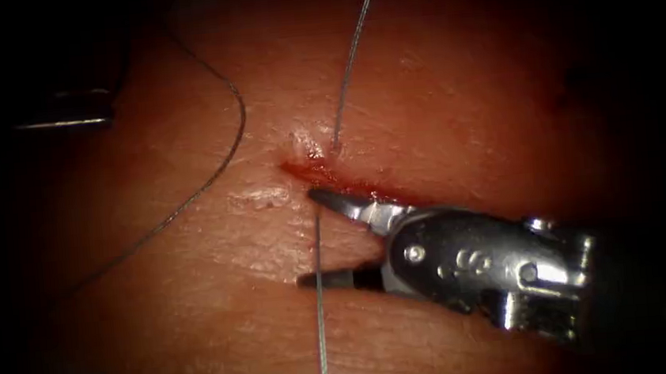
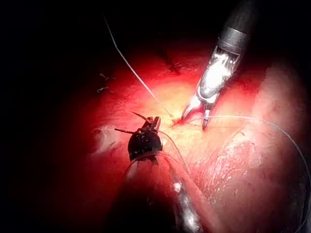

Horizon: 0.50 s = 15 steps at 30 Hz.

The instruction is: Wound Closure

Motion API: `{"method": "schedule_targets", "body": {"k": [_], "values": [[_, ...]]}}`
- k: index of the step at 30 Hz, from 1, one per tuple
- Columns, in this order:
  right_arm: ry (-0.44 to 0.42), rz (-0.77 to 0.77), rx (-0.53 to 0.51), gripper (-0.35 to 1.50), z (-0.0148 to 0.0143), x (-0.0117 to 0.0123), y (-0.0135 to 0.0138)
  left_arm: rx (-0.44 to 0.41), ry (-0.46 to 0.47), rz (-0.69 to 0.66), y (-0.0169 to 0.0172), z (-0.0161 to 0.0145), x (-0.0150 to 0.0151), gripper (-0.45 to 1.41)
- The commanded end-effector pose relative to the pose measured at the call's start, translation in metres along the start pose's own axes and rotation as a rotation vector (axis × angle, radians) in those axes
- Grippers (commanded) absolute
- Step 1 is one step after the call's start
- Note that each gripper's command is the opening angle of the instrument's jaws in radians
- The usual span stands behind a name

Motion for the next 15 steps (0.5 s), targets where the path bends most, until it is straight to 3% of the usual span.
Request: {"method": "schedule_targets", "body": {"k": [1,2,3,5,15], "values": [[0.012,-0.001,0.026,0.61,0.0011,0.0001,0.0000,-0.001,0.002,0.002,-0.0004,0.0006,-0.0001,-0.45],[0.021,-0.008,0.044,0.22,0.0010,0.0000,-0.0001,-0.001,0.002,0.002,-0.0004,0.0006,-0.0001,-0.45],[0.028,-0.009,0.076,-0.30,0.0008,-0.0001,-0.0002,-0.001,0.002,0.002,-0.0004,0.0006,-0.0001,-0.45],[0.011,-0.035,0.134,-0.35,0.0002,-0.0005,-0.0004,-0.001,0.002,0.002,-0.0004,0.0006,-0.0001,-0.45],[-0.015,-0.070,0.147,-0.35,-0.0031,-0.0006,-0.0024,0.001,0.001,0.003,-0.0004,0.0004,-0.0002,-0.45]]}}
